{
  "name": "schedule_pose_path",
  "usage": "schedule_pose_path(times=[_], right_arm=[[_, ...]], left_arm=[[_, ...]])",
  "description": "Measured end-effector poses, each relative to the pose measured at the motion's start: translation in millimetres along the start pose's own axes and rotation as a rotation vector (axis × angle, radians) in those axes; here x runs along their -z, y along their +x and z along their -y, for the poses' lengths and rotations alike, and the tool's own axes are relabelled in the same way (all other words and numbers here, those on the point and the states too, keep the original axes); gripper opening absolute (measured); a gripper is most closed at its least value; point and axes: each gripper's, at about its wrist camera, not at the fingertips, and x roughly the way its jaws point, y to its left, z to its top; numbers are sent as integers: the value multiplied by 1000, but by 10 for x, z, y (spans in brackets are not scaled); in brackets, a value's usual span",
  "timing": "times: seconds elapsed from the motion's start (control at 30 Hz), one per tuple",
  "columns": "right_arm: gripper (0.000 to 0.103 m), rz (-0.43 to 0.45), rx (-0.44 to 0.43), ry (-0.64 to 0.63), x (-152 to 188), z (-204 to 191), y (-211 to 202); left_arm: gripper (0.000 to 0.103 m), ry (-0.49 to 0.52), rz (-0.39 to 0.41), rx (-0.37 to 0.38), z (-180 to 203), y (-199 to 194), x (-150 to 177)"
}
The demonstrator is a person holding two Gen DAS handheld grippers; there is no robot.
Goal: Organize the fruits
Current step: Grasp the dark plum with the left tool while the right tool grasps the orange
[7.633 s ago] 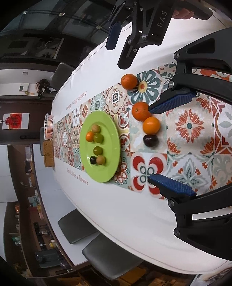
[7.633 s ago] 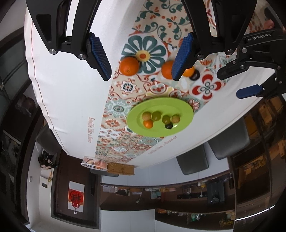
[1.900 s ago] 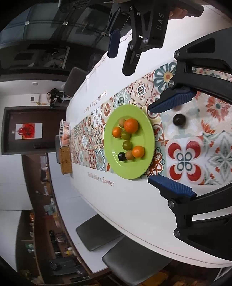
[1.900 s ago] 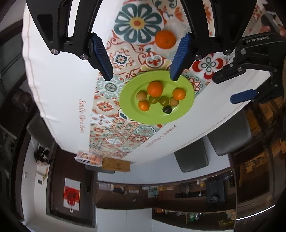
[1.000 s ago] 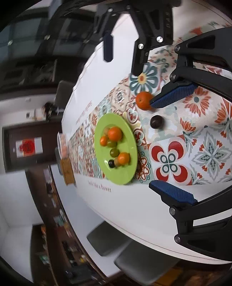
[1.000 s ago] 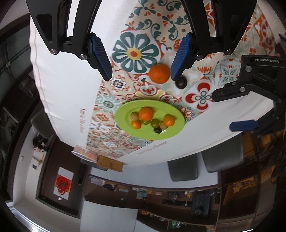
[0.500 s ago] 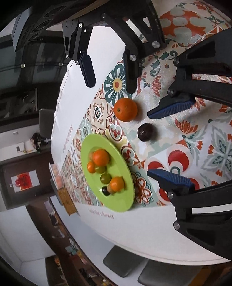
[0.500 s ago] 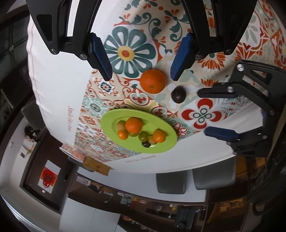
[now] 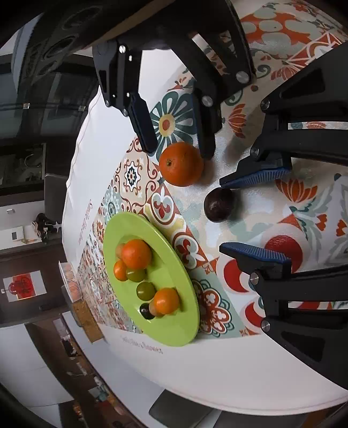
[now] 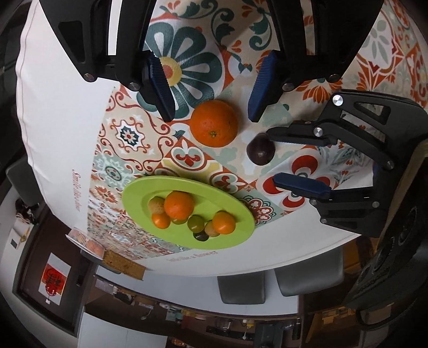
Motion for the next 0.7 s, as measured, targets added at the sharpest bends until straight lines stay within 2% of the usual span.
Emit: schedule_pose_path(times=[0.2, 0.3, 0.37, 0.43, 0.53, 0.7], right_arm=[[56, -9, -32, 5, -43, 41, 86], [50, -17, -53, 17, -60, 64, 128], [50, -28, -65, 36, -61, 91, 171], [43, -35, -91, 54, -53, 111, 192], [42, -31, -96, 67, -42, 112, 185], [42, -22, -100, 105, -16, 141, 148]], left_arm=[[40, 0, -14, 26, 7, 56, -31], [38, -7, -18, 35, -3, 82, -43], [38, -12, -20, 34, -9, 89, -57], [37, -23, -22, 37, -22, 99, -69], [30, -40, -30, 63, -22, 107, -79], [29, -80, -39, 60, -26, 101, -86]])
